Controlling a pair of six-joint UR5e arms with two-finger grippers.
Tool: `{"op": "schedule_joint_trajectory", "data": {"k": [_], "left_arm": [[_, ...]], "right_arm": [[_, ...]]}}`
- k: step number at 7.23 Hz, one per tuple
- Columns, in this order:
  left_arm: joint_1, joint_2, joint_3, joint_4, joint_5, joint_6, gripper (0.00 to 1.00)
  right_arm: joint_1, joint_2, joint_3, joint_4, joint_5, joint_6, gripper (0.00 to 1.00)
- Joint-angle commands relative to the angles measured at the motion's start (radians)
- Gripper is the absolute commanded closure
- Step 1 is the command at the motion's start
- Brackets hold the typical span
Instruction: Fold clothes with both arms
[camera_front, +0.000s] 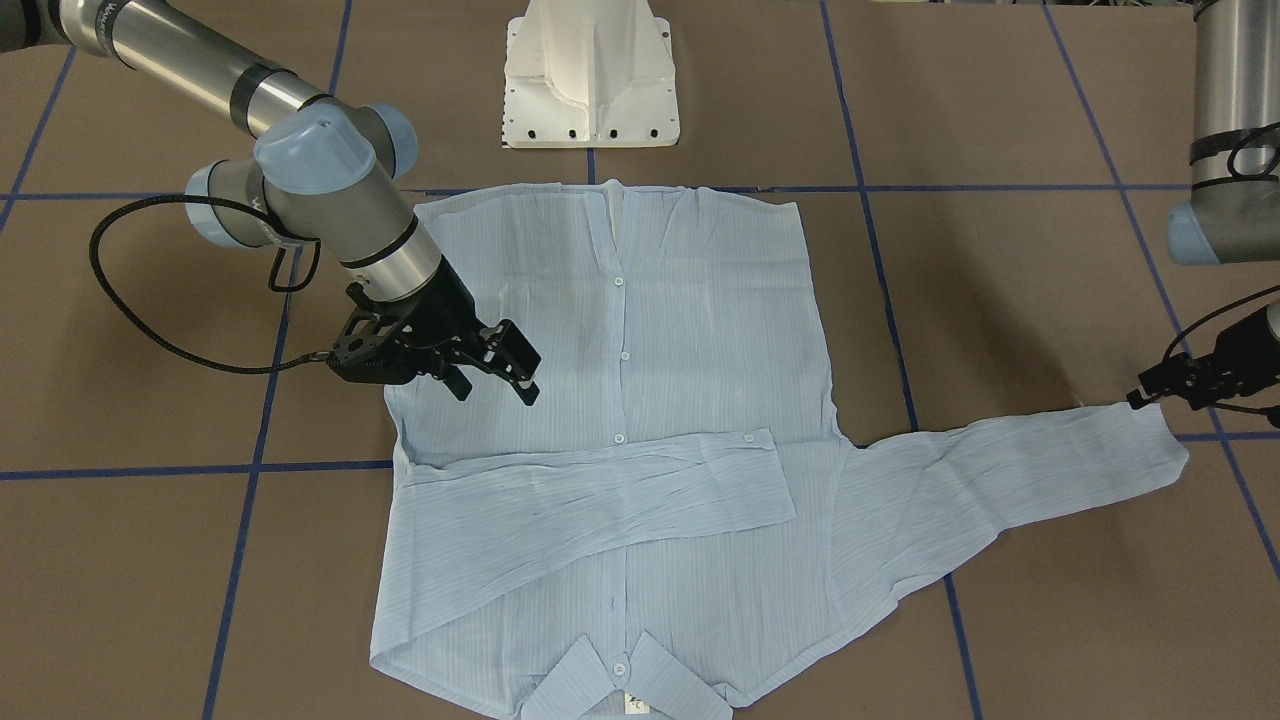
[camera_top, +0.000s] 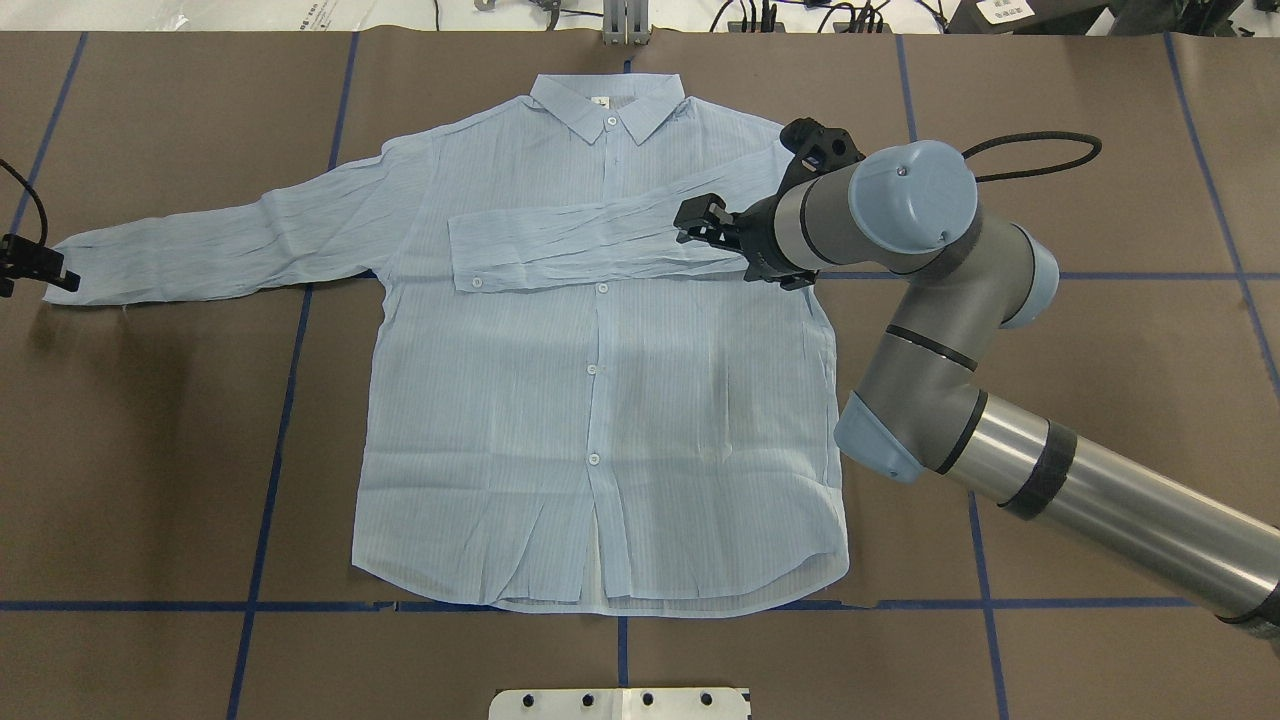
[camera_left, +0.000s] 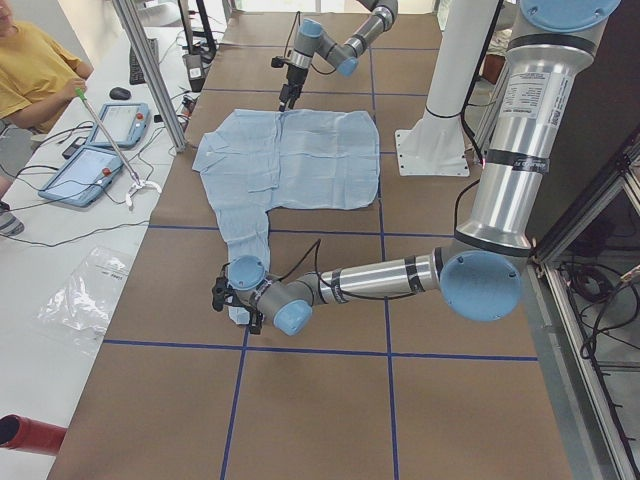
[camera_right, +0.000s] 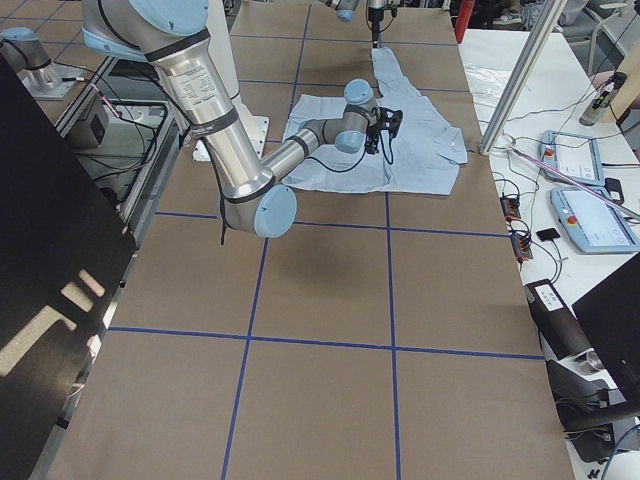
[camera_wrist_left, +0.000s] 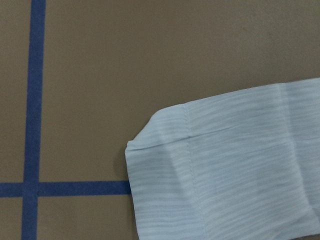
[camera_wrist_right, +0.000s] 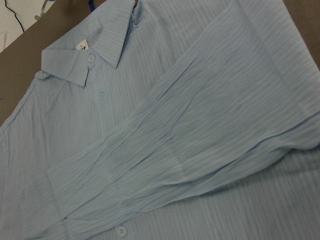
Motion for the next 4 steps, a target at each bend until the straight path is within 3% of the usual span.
{"op": "schedule_joint_trajectory", "data": {"k": [1,3,4], "left_arm": [[0.011,0.000,0.007,0.000,0.002,-0.001,0.07],[0.018,-0.002,0.015,0.000,0.002,-0.001,0.15],[0.019,-0.002,0.015,0.007,0.002,-0.004,0.39]], "right_arm": [[-0.002,-0.004,0.001,0.000,-0.004,-0.001,0.02],[-0.004,-0.004,0.000,0.000,-0.006,-0.001,0.02],[-0.004,-0.004,0.000,0.000,-0.006,-0.001,0.02]]}}
